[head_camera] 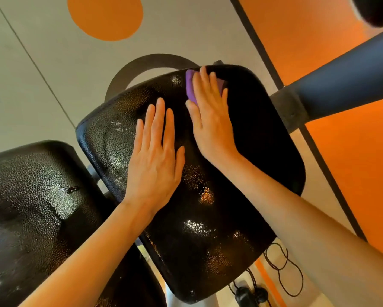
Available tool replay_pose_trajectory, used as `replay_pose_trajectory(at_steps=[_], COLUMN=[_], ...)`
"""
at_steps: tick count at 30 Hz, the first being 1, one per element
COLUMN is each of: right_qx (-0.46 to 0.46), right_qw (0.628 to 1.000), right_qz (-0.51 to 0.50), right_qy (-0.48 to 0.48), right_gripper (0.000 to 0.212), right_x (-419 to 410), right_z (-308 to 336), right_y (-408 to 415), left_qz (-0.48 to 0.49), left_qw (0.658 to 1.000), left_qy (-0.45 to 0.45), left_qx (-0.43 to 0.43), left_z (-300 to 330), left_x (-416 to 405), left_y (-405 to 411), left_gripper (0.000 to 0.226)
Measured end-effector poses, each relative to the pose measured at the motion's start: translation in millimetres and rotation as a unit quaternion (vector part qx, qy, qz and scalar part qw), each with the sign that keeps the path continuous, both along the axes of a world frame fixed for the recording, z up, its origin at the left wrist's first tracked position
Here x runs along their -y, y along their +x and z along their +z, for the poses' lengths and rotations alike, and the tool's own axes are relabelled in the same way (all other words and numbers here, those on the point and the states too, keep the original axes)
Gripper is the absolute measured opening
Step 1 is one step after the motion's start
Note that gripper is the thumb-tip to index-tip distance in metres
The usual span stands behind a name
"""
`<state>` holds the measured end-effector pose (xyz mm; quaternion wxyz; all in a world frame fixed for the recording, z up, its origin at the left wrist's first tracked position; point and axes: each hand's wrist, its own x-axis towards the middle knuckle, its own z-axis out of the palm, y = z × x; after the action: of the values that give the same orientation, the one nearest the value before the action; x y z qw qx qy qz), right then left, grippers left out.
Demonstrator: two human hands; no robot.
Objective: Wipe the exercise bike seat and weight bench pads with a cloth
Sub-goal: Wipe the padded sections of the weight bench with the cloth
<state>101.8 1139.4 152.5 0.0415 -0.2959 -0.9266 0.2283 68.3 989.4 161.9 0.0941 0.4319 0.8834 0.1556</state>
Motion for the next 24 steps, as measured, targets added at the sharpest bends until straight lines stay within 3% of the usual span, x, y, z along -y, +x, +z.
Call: replay_pose_trajectory(at_steps=[2,6,7,8,10,12,14,17,18,22,24], right_qx=[0.018,0.057,0.060,0.048,-0.001,-0.007,-0.001,0.014,0.017,-0.021,-0.020], right_qw=[0.998,0.969,0.965,0.975,0.999,0.997,0.999,0.990,0.988,0.995,0.991], right_qz=[0.048,-0.241,-0.253,-0.218,-0.048,0.080,0.050,-0.139,-0.150,0.090,0.117], right_qy=[0.029,0.009,0.005,0.011,0.001,-0.010,0.009,-0.015,-0.020,-0.049,-0.057], right_gripper=[0.051,0.051,0.051,0.050,0.050,0.050,0.049,0.049,0.050,0.050,0.048], right_x=[-22.8,-78.2,-65.8,-45.5,-6.1,-0.2,-27.1,-49.4,-39.3,-5.0,-17.1], right_z=[-2.7,-5.3,-2.9,-1.5,0.9,-0.1,-3.8,-3.8,-1.8,1.8,2.9], right_y=[13.6,-5.6,-14.4,-21.6,-24.9,-13.8,-8.6,-16.6,-22.7,-20.8,-18.1], left_qz=[-0.002,-0.005,-0.004,-0.004,-0.002,-0.003,-0.004,-0.005,-0.004,-0.003,-0.007], left_qw=[1.000,1.000,1.000,1.000,1.000,1.000,1.000,1.000,1.000,1.000,0.999], left_qy=[0.001,0.004,0.005,0.004,0.003,0.004,0.005,0.006,0.006,0.008,0.018], left_qx=[0.000,-0.001,-0.001,0.000,0.001,0.005,0.007,0.005,0.006,0.012,0.026], left_z=[0.9,0.3,0.2,-0.1,-1.5,-1.6,-1.4,-0.6,-0.7,-1.5,-0.4], left_x=[0.2,1.0,0.5,0.3,0.2,0.2,0.8,0.6,0.5,0.9,1.3], left_y=[-0.2,-0.1,0.1,0.2,0.7,1.0,0.9,0.6,0.8,1.0,-0.1], left_gripper=[0.065,0.065,0.065,0.065,0.066,0.066,0.066,0.066,0.066,0.066,0.065])
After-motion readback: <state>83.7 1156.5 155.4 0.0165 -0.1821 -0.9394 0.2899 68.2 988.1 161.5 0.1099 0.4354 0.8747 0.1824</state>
